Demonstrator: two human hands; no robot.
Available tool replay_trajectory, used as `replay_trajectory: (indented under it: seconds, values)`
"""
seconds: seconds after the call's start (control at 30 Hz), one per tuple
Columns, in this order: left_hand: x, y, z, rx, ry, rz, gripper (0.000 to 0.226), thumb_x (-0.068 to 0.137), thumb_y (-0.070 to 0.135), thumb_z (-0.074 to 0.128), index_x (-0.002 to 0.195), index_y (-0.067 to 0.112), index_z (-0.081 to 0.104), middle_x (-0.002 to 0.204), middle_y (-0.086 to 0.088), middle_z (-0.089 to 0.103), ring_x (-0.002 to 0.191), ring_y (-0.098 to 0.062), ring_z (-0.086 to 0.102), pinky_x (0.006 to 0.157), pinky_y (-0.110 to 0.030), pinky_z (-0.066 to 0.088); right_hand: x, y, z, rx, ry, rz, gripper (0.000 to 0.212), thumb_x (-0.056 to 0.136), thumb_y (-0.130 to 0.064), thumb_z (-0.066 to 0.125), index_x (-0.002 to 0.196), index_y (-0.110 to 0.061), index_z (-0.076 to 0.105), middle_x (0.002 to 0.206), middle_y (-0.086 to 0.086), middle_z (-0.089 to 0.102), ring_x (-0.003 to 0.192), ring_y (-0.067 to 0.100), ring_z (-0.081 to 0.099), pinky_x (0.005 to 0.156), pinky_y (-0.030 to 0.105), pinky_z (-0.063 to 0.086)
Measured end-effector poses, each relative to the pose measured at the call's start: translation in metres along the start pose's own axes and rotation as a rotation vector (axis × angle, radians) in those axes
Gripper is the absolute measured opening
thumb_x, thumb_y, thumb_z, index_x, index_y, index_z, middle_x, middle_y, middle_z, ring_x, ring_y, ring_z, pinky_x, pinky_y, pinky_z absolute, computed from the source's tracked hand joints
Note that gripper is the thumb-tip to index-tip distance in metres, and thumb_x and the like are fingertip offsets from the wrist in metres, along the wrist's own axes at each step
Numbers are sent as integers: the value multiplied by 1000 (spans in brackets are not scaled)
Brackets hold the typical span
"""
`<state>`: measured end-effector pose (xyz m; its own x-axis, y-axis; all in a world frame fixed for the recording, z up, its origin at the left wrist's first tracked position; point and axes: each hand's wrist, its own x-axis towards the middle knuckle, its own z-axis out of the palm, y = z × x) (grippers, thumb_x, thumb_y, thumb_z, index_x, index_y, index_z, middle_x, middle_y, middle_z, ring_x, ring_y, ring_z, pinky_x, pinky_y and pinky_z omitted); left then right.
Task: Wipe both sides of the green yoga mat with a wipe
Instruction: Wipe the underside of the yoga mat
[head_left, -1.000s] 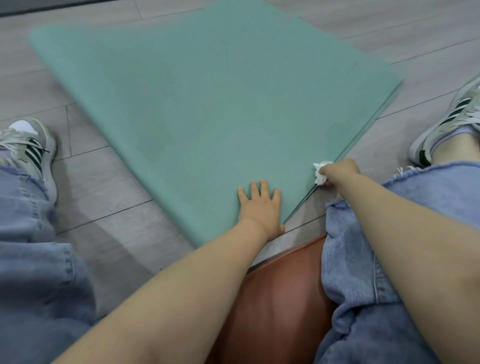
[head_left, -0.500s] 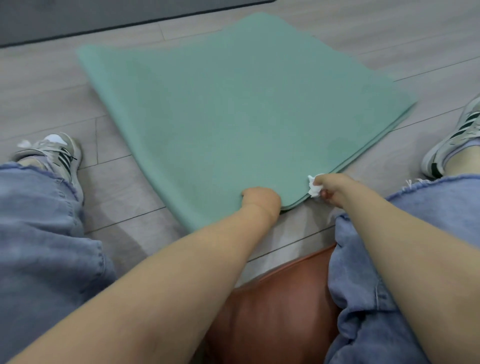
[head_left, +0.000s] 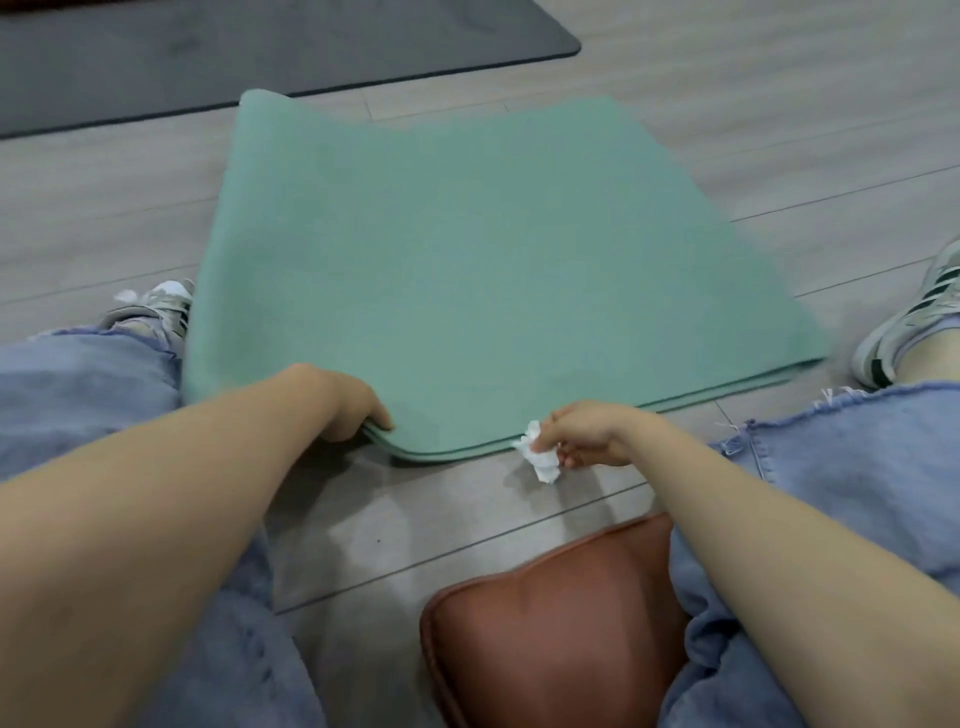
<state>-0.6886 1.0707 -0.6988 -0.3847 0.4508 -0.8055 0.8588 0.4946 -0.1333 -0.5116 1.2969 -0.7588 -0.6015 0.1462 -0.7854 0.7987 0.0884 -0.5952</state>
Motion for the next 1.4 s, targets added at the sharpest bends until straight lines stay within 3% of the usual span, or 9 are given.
replay_trajectory:
  seconds: [0.17,0.3,0.43,0.57,0.63,0.9,1.03,1.23,1.4]
  values:
    - [-12,-31,14,-28,-98,-51,72,84,-1,40,142,42,49,153,-1,42,134,-21,46,111,-28,35,6,-13,-7,174,240,-189,10,85,-1,62,84,-8,56,72,11,57,55,16,52,45,20,42]
    - [-10,-28,12,34,-187,-80,69,87,-1,50,145,36,46,151,-6,42,130,-23,50,102,-25,41,16,-8,-7,7,522,-228,6,80,-13,65,77,-14,61,69,2,62,59,17,57,61,25,48]
    - [2,-8,11,-17,-340,-97,62,96,16,61,152,22,35,155,-6,38,136,-22,44,84,-22,40,21,-2,-6,-41,665,-229,11,83,-27,63,85,-17,63,74,-5,66,71,15,63,59,21,43]
    - [26,-20,7,-106,-74,-118,52,97,31,53,148,24,42,148,0,47,133,-20,47,103,-29,40,27,-3,-14,40,756,-255,15,84,-24,64,87,-15,52,77,-5,60,64,10,58,56,18,48]
    - [42,-29,4,-128,70,-120,49,96,32,48,145,28,42,145,1,49,131,-22,48,108,-36,39,33,-10,-20,65,769,-271,14,81,-20,64,82,-16,51,79,-2,61,66,18,61,65,29,56]
    - [95,-28,-9,-247,332,-166,61,92,31,52,149,25,28,159,-3,18,144,-31,23,113,-49,34,68,-55,-45,-68,730,-274,24,85,-10,57,107,-16,61,105,1,59,78,11,55,50,7,36]
    - [119,-46,-13,-313,356,-226,74,93,45,54,154,33,14,164,-2,3,150,-31,9,117,-53,24,95,-86,-41,-89,723,-323,32,87,-7,52,116,-13,62,115,5,61,95,19,59,73,18,41]
    - [135,-82,-30,-317,384,-125,75,87,50,65,150,33,26,152,2,33,132,-26,43,108,-39,41,143,-133,-6,-246,636,-365,15,80,-14,64,93,-11,68,100,8,69,92,25,64,75,27,50]
    - [140,-99,-27,-274,428,-102,75,86,51,65,150,37,29,146,11,34,133,-19,36,110,-33,33,165,-160,47,-335,621,-517,17,82,-18,63,96,-10,69,105,12,66,99,28,60,83,27,43]
